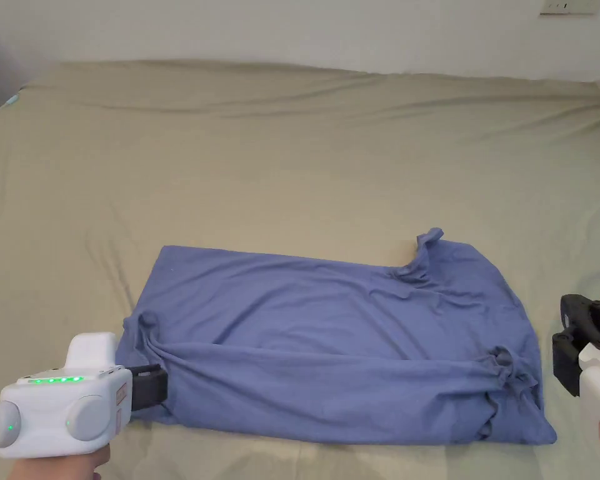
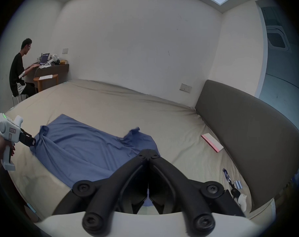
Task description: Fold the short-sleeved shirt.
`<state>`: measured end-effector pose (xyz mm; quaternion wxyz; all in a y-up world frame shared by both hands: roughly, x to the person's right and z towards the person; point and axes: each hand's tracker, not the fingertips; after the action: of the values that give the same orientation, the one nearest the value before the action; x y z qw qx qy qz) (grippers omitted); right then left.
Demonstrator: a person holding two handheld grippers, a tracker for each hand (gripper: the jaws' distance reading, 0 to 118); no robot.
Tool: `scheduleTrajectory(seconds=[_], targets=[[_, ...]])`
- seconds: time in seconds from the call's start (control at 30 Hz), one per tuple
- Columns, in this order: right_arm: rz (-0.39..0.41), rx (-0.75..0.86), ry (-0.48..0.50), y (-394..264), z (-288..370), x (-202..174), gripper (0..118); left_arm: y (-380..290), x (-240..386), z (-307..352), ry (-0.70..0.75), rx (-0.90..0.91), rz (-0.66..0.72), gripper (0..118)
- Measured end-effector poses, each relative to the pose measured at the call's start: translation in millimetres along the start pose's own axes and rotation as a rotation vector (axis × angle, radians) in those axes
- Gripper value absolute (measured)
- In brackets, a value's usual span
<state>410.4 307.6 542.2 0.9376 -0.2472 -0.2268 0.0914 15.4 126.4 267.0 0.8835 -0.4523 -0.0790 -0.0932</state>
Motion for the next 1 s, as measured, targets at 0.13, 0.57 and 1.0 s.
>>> scheduleTrajectory(seconds=[0.13, 0.57, 1.0], targets=[[0.009, -0.053, -0.021, -12.5, -6.0, 8.9, 2, -3.8, -4.4, -27.6, -0.047, -0.058, 0.059, 72], [-0.162, -0.49, 0.075, -76.7, -105.2, 39.7, 111, -0.6, 0.1, 14.2, -0.084, 0.041, 0.02, 7], [-0.235, -0.694, 0.14, -143.8, -194.9, 26.7, 68, -8.6, 2.8, 11.9, -0.059, 0.037, -0.011, 7]])
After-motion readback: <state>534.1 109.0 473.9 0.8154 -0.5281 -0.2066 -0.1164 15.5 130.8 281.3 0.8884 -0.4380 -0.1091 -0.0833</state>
